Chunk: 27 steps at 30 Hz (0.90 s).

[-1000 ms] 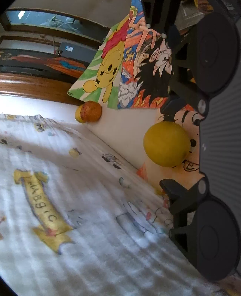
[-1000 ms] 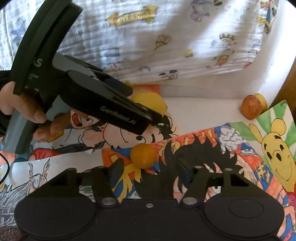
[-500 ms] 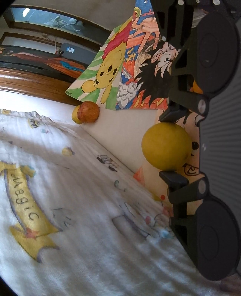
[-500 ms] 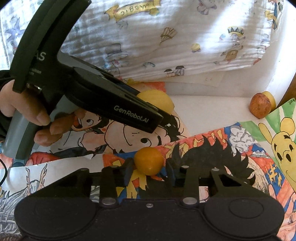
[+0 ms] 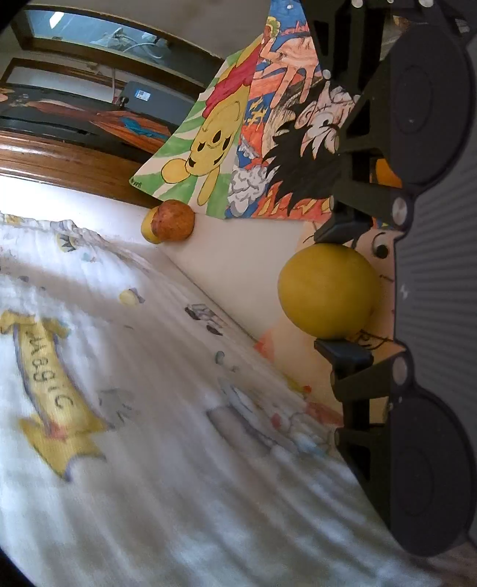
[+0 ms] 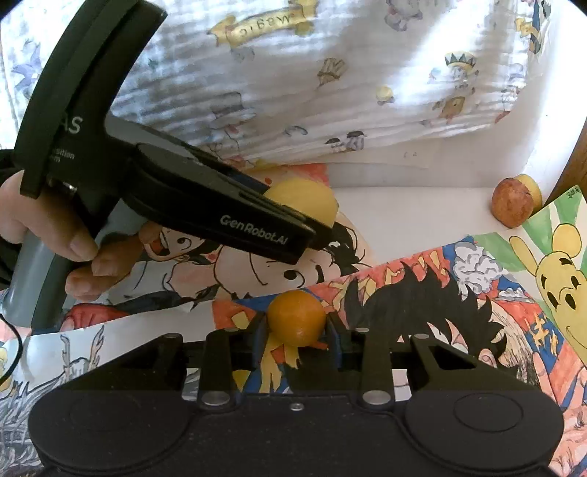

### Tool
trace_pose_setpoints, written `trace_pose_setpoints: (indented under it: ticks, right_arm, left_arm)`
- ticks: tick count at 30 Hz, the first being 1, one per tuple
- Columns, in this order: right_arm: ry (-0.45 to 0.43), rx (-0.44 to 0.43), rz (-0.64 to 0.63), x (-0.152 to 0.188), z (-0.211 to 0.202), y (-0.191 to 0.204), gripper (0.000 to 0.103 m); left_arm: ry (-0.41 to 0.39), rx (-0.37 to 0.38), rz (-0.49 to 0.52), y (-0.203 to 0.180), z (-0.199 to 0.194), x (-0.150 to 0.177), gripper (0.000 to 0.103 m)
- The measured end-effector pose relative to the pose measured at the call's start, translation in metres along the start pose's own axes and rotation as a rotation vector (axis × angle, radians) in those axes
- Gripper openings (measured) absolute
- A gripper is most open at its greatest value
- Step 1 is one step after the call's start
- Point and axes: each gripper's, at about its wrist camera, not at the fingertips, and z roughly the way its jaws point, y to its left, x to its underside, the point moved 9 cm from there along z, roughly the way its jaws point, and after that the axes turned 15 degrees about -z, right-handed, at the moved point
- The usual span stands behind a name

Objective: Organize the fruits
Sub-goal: 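Carry the yellow fruit toward the tray with the left tool while the right tool carries the orange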

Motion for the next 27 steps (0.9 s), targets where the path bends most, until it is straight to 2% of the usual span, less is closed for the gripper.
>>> trace_pose_setpoints:
  ticks: [15,27]
  right_arm:
    - [-0.030,0.042,0.066,0.013,-0.051,0.016,0.036]
    - [-0.089,0.130,0.157,0.036,-0.127,0.029,0.036]
  left_arm:
    - [-0.004,0.044,-0.082,-0.006,-0.047,0.031,0.059]
    - [-0.038,0.121,-0.083,-0.047,-0.111,0.060,0.059]
